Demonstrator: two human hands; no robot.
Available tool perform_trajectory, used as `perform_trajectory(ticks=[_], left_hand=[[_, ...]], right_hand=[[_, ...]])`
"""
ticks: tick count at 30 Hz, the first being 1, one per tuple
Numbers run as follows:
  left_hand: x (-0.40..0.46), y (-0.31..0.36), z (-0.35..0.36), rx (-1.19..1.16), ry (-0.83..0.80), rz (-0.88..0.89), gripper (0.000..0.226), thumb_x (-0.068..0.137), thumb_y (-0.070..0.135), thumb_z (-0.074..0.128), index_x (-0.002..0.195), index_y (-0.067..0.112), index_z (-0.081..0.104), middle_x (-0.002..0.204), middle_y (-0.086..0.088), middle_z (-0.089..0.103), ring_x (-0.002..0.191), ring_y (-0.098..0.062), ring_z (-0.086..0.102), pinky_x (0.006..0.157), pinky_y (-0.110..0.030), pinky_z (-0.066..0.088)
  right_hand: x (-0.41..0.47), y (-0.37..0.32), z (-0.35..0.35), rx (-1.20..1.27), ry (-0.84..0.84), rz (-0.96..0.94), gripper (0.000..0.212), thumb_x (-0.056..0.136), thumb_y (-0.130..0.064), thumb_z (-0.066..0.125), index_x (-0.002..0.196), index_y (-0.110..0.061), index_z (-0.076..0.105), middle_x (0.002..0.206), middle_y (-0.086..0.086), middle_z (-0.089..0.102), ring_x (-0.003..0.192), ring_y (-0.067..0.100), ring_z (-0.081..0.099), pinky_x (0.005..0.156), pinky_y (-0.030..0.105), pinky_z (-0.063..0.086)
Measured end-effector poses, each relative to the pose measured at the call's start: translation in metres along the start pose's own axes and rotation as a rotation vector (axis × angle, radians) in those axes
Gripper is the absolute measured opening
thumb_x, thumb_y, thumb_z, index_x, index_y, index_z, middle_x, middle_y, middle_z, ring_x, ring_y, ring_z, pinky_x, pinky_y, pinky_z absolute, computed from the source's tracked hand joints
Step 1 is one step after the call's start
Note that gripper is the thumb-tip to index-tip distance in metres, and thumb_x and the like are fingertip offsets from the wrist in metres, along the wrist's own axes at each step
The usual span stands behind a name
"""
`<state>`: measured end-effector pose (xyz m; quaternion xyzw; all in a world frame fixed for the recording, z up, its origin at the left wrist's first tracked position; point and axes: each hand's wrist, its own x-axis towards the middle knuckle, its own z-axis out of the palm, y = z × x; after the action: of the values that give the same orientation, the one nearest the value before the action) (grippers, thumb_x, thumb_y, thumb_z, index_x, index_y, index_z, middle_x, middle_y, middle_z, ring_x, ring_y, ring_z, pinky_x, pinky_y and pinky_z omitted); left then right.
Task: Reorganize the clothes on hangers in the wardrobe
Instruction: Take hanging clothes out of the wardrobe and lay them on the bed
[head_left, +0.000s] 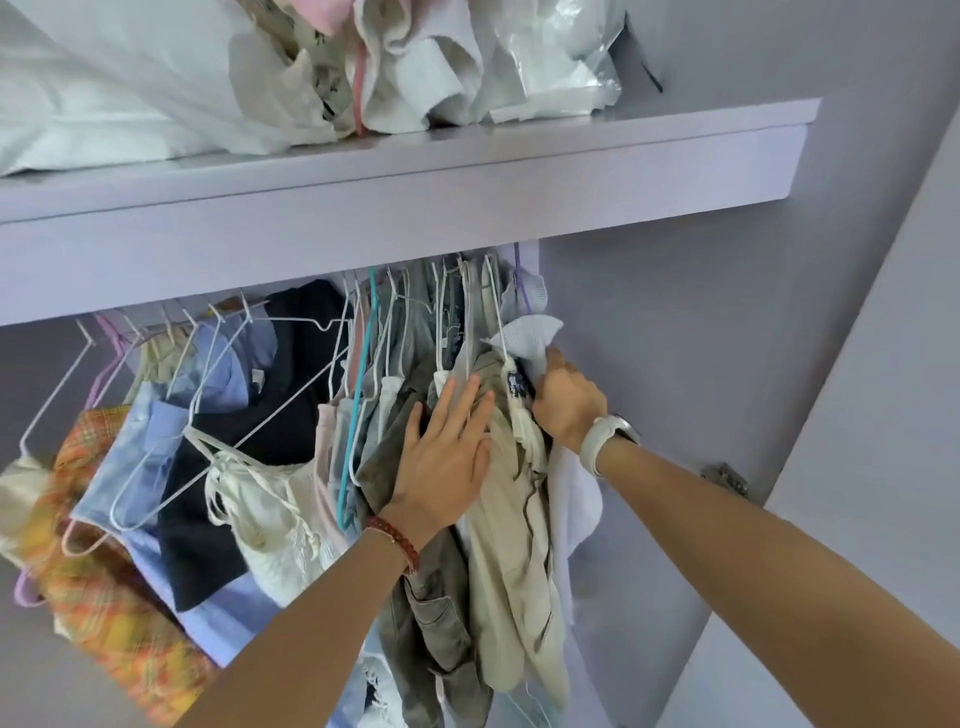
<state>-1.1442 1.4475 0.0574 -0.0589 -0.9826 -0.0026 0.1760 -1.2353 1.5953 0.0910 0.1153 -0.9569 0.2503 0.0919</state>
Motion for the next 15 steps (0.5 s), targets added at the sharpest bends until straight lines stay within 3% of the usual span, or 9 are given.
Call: perform_trajectory(ticks=[3,8,12,15], left_hand=[[-0.001,-0.001,0.006,-0.003,0.010,-0.012,0.052,0.099,0.034,0.019,0.147,0.025,0.001,0.151,0.009,-0.020,0.135,-0.013,-0.029,0.115,-0.045,0.001],[0.001,-0.004,0.009,-0.033,0.028,-0.025,0.052,0.098,0.035,0.019,0.147,0.025,0.005,0.150,0.011,-0.018,0.136,-0.012,-0.027,0.114,-0.052,0.003],[0.002,0.001,0.006,-0.040,0.027,-0.041,0.053,0.098,0.036,0.020,0.147,0.027,0.002,0.155,0.009,-0.011,0.136,-0.012,-0.028,0.107,-0.056,-0.015],[0.006,0.013,-0.005,-0.145,0.071,-0.050,0.053,0.098,0.034,0.025,0.147,0.023,0.008,0.156,0.003,0.000,0.141,-0.014,-0.016,0.105,-0.055,-0.020]], right_hand=[[0.009,0.004,0.002,-0.007,0.069,0.007,0.031,0.097,-0.024,0.032,0.117,-0.001,0.040,0.103,0.022,0.062,0.094,0.042,0.058,0.067,0.037,0.036],[0.013,0.006,-0.016,0.144,0.270,0.029,0.035,0.099,-0.024,0.029,0.112,0.004,0.045,0.092,0.024,0.062,0.089,0.043,0.057,0.066,0.035,0.035],[-0.016,0.015,-0.030,0.212,0.322,0.002,0.030,0.099,-0.021,0.031,0.101,0.004,0.046,0.077,0.022,0.059,0.079,0.044,0.056,0.062,0.037,0.036],[-0.051,0.028,-0.034,0.162,0.290,-0.014,0.026,0.099,-0.021,0.032,0.093,0.000,0.045,0.064,0.014,0.051,0.072,0.044,0.055,0.059,0.033,0.030]])
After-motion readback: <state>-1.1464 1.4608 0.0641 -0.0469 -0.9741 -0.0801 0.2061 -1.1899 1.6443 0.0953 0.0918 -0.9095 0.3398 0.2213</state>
